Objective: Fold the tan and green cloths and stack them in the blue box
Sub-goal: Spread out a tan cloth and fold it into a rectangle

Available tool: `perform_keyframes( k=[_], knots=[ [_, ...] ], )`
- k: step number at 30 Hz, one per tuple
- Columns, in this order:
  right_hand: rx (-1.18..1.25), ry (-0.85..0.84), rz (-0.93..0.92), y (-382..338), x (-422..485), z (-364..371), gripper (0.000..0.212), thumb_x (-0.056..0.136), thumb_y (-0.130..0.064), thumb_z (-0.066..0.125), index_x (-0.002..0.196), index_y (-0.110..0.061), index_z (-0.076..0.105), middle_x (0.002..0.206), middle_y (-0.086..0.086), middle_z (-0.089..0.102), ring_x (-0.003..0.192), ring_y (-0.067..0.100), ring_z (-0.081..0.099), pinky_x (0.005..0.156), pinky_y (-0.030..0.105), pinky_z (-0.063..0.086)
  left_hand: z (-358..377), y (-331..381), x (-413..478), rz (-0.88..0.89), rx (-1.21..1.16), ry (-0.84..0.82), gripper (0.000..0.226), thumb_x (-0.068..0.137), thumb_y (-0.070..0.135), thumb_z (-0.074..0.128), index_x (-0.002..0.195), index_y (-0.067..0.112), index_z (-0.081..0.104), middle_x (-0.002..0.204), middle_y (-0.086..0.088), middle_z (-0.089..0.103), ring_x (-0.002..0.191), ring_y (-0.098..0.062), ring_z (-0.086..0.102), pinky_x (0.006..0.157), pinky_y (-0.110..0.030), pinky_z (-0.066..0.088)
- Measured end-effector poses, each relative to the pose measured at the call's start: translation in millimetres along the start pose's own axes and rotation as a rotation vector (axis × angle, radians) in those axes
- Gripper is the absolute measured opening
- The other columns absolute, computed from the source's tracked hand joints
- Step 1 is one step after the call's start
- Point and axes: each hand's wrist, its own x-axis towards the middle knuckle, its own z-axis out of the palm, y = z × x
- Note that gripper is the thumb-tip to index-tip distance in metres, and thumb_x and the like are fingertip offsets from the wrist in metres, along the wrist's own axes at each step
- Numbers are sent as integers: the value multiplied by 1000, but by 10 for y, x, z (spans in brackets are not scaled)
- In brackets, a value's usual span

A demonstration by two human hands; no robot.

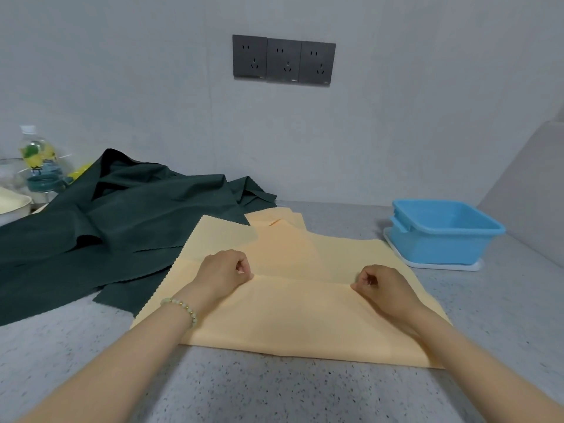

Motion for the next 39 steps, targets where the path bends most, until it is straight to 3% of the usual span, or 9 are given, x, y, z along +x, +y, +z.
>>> perform_keyframes(
  k=[4, 7, 9, 11, 15, 19, 24, 33, 39],
  knots=[
    [-3, 11, 20, -10, 11, 18, 21, 84, -25, 69, 66, -22, 59, 71, -9, 62, 73, 12, 57, 67, 27, 45, 59, 0, -21, -8, -8, 57, 10, 86, 30, 63, 77, 26, 62, 76, 16, 57, 80, -8, 53, 74, -25, 31],
    [-23, 28, 47, -51, 0, 23, 18, 85, -27, 67, 70, -22, 58, 77, -8, 63, 77, 13, 56, 65, 24, 42, 56, 47, -56, 15, 41, 88, 6, 89, 31, 61, 84, 27, 60, 86, 13, 57, 96, -11, 50, 85, -26, 25],
    [-163, 50, 42, -134, -33, 26, 8, 88, -29, 62, 85, -22, 61, 92, -5, 61, 88, 17, 56, 72, 26, 43, 54, 124, -114, 50, 129, 118, 12, 90, 34, 58, 100, 29, 59, 103, 11, 55, 109, -13, 44, 93, -27, 23],
    [-302, 84, -6, -251, -99, 91, 22, 91, -30, 55, 109, -20, 62, 111, -3, 59, 103, 19, 54, 86, 29, 42, 94, 239, -227, 100, 130, 135, 23, 93, 37, 52, 115, 29, 56, 115, 10, 53, 115, -15, 44, 96, -28, 27],
    [-174, 11, -132, -713, -297, 343, 35, 97, -23, 40, 124, -10, 58, 127, 6, 57, 118, 23, 51, 99, 29, 38, 293, 443, -517, 139, 176, -6, 35, 100, 38, 33, 128, 24, 50, 131, 2, 52, 124, -22, 46, 98, -34, 34],
    [-242, -163, -128, -1065, -464, 711, 47, 103, -27, 25, 149, -14, 26, 158, 6, 18, 145, 18, 17, 118, 32, 14, 501, 470, -683, 29, 280, -128, 53, 102, 42, 18, 153, 28, 11, 160, 9, 7, 147, -15, 4, 118, -44, 0],
    [-330, -174, -78, -898, -606, 789, 54, 103, -37, 15, 153, -18, 3, 160, -4, -2, 147, 12, -4, 117, 36, -5, 541, 443, -723, 6, 277, -113, 54, 102, 42, 14, 153, 31, 1, 160, 12, -4, 147, -12, -6, 117, -45, -6],
    [-353, -88, 173, 263, -790, 24, 61, 100, -48, 17, 152, -17, 8, 160, -3, 5, 147, 12, 4, 119, 30, 4, 520, 439, -744, 5, 241, -134, 54, 102, 43, 14, 153, 31, 1, 159, 13, -5, 147, -12, -7, 118, -45, -6],
    [-376, -105, 219, 440, -789, -97, 64, 100, -49, 17, 152, -14, 7, 160, 0, 5, 147, 13, 3, 120, 33, 4, 511, 435, -765, 6, 225, -129, 54, 102, 42, 14, 153, 31, 2, 160, 12, -4, 147, -12, -7, 118, -46, -6]
  ],
)
